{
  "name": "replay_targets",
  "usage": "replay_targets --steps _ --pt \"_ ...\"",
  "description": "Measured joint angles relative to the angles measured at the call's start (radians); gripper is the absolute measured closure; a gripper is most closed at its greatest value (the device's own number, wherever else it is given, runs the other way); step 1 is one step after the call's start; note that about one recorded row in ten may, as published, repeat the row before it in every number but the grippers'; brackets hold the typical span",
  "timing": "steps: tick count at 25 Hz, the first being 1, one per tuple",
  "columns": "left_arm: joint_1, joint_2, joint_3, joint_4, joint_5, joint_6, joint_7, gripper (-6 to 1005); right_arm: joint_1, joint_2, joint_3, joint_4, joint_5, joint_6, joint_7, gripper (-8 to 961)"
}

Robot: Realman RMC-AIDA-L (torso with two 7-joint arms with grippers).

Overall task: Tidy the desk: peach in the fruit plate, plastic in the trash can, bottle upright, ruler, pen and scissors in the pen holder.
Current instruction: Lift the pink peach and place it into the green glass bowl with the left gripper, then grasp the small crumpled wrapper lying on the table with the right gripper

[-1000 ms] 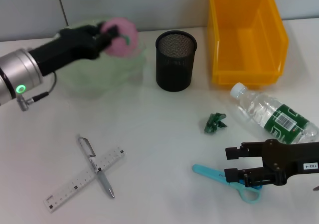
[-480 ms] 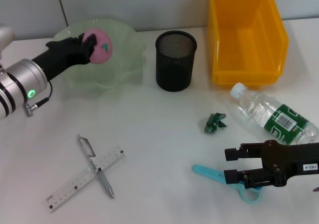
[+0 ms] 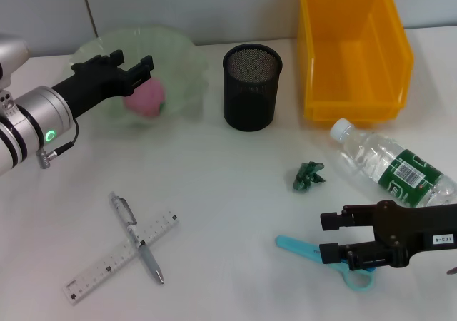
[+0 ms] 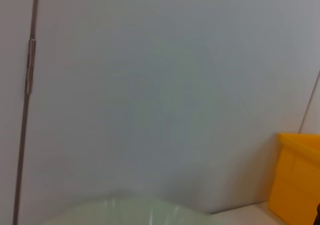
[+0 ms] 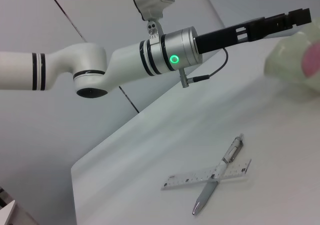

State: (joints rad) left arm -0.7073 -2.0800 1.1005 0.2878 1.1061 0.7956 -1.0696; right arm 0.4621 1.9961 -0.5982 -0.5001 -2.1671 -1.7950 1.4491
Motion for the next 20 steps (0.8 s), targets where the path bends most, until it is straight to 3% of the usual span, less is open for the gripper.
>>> replay_targets --steps 7,11,15,17,18,20 --pt "0.008 0.000 -0.003 0.007 -0.002 0.017 -0.015 348 0.000 0.001 0.000 0.000 0.000 0.000 0.000 191" --pt "0.032 0.011 -0.003 0.020 -0.002 0.140 -0.109 191 -0.001 0.001 0.000 0.000 0.000 0.000 0.000 191" --pt "0.099 0.020 0.012 0.088 0.026 0.358 -0.258 192 0.001 0.001 0.000 0.000 0.002 0.000 0.000 191" --pt "0.115 0.021 0.015 0.106 0.044 0.400 -0.294 192 0.003 0.000 0.000 0.000 0.003 -0.001 0.000 191" --pt "0.155 0.028 0.016 0.155 0.122 0.504 -0.376 192 0.005 -0.002 0.000 0.000 0.002 -0.002 0.000 191" --pt "0.165 0.032 0.016 0.168 0.174 0.559 -0.401 193 0.005 -0.003 0.000 0.000 0.001 -0.002 0.000 192"
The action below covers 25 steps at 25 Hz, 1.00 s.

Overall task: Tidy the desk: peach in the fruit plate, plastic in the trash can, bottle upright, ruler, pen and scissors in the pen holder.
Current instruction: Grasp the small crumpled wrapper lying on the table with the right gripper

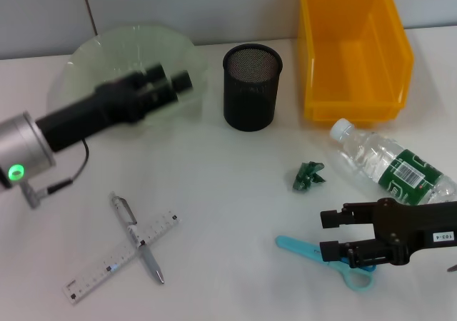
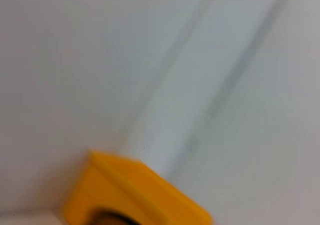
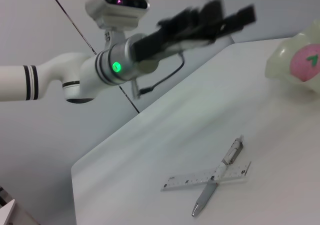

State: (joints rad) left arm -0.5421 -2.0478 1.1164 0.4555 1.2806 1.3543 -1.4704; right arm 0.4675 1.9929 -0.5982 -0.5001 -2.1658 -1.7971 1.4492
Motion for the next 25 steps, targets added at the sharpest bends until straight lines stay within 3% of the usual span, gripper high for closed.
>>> replay_targets --steps 5,7,9,16,22,23,25 --pt "0.016 0.009 0.000 0.003 0.156 0.109 0.005 193 0.004 -0.004 -0.001 -0.005 -0.002 -0.003 0.000 195" --pt "0.016 0.009 0.000 0.003 0.156 0.109 0.005 194 0.004 -0.005 -0.001 -0.016 -0.003 -0.006 0.000 196" --pt "0.055 -0.007 0.000 0.009 0.223 0.173 0.107 194 0.005 -0.005 -0.002 -0.032 -0.004 -0.013 0.005 197" --pt "0.086 -0.016 0.000 0.003 0.322 0.175 0.237 195 0.032 -0.007 -0.077 -0.101 -0.005 -0.024 0.101 202" --pt "0.116 -0.021 0.000 0.004 0.319 0.176 0.277 196 0.075 0.025 -0.151 -0.358 -0.005 -0.050 0.307 206" --pt "0.123 -0.022 -0.002 0.002 0.319 0.176 0.295 196 0.107 0.024 -0.185 -0.443 -0.006 -0.040 0.396 206" --pt "0.126 -0.022 -0.004 0.002 0.319 0.175 0.301 197 0.130 0.020 -0.203 -0.471 -0.010 -0.035 0.441 208"
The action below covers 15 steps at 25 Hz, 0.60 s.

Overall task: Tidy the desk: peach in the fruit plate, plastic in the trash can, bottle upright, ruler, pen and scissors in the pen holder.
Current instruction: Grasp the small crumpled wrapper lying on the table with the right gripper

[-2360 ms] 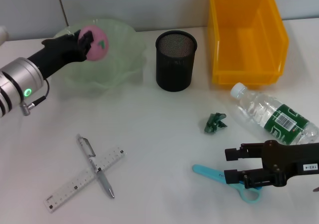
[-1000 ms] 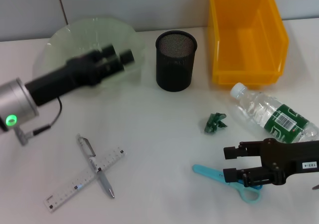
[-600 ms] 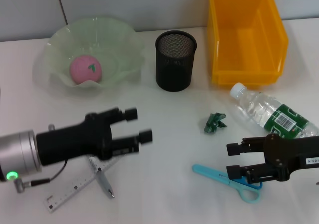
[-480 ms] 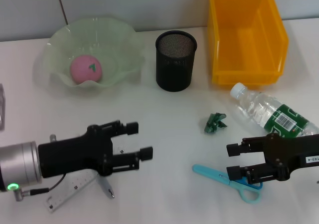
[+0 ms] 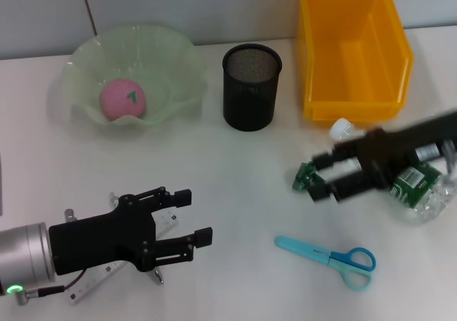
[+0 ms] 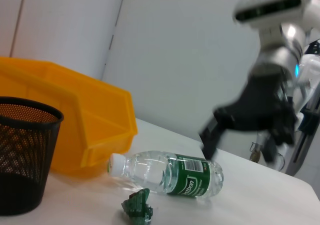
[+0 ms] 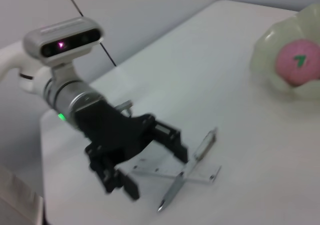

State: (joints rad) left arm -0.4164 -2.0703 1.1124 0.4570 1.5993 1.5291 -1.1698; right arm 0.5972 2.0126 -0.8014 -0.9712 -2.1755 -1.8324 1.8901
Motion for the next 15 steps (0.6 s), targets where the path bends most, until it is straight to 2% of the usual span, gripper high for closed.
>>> replay_targets --steps 3,6,11,15 --pt "0.003 -0.001 -0.004 -0.002 0.000 -0.010 0.009 197 0.083 -0.011 -0.045 -0.041 -0.060 0.005 0.102 209" --pt "0.003 -0.001 -0.004 -0.007 0.000 -0.012 0.023 197 0.168 -0.009 -0.091 -0.071 -0.177 0.024 0.174 211" --pt "-0.002 -0.001 -0.005 -0.044 -0.001 -0.024 0.067 197 0.258 0.007 -0.178 -0.071 -0.359 0.098 0.223 215" --pt "-0.009 -0.002 -0.006 -0.052 -0.005 -0.030 0.069 196 0.291 0.037 -0.241 -0.056 -0.476 0.178 0.269 217"
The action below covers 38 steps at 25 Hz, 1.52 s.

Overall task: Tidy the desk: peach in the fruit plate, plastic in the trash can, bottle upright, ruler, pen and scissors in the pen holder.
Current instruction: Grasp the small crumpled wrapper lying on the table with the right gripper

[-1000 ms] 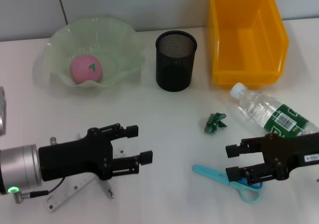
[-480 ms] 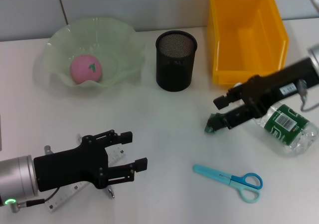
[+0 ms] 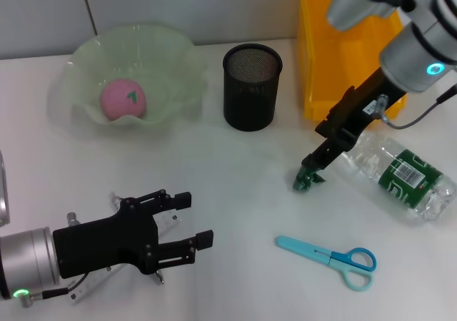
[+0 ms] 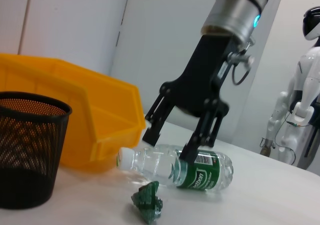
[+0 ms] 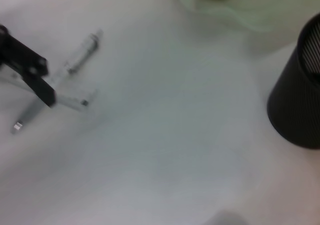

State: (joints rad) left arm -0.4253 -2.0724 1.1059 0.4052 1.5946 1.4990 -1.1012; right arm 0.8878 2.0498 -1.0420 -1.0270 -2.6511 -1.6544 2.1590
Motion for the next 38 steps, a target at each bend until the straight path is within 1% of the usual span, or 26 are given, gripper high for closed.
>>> replay_targets --steps 3,8,18,26,38 --pt "-0.003 0.000 0.000 0.000 -0.007 0.000 -0.002 196 0.013 0.019 -0.026 0.033 -0.051 0.045 0.012 219" --pt "-0.004 0.000 0.000 0.000 -0.009 0.000 -0.009 196 0.019 0.027 -0.081 0.121 -0.055 0.128 0.014 222" --pt "-0.005 0.000 0.000 0.000 -0.013 -0.003 -0.012 196 0.012 0.032 -0.124 0.174 -0.052 0.214 0.010 229" --pt "-0.005 0.000 0.000 -0.002 -0.022 -0.004 -0.014 195 0.018 0.033 -0.201 0.212 -0.013 0.263 0.006 234" --pt "-0.007 0.000 0.000 -0.003 -0.031 -0.004 -0.025 197 0.014 0.033 -0.207 0.214 -0.016 0.280 0.007 242"
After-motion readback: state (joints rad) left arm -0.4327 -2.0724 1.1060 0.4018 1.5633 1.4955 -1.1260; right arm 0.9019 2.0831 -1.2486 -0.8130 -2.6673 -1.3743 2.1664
